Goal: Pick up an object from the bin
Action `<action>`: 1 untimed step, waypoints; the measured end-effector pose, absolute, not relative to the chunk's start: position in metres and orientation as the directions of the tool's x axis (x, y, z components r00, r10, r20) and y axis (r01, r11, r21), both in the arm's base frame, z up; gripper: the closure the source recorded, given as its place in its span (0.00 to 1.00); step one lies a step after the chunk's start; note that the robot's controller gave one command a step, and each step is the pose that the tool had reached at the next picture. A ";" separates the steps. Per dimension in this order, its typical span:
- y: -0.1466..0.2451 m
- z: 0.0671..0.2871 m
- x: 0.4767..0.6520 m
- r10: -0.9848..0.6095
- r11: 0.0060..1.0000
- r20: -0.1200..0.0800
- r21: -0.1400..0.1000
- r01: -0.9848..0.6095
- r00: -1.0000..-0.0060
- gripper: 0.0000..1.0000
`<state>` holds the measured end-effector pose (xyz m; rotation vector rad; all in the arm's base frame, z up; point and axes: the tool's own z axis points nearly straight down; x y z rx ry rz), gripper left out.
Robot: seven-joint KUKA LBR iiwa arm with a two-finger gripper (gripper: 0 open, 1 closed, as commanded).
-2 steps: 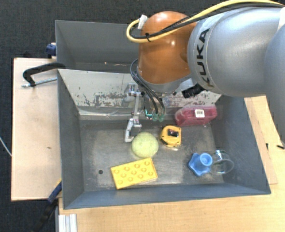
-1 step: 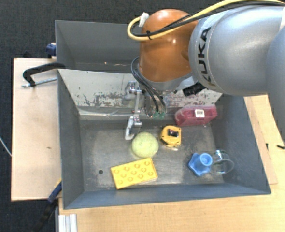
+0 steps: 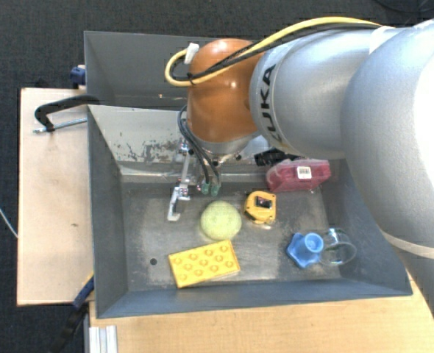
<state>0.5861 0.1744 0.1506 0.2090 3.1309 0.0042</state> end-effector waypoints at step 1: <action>0.104 0.141 0.561 0.064 0.998 -0.001 0.001 0.064 -0.998 0.00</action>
Offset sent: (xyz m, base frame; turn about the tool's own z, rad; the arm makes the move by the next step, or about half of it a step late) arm 0.0145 0.0192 -0.0215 0.1851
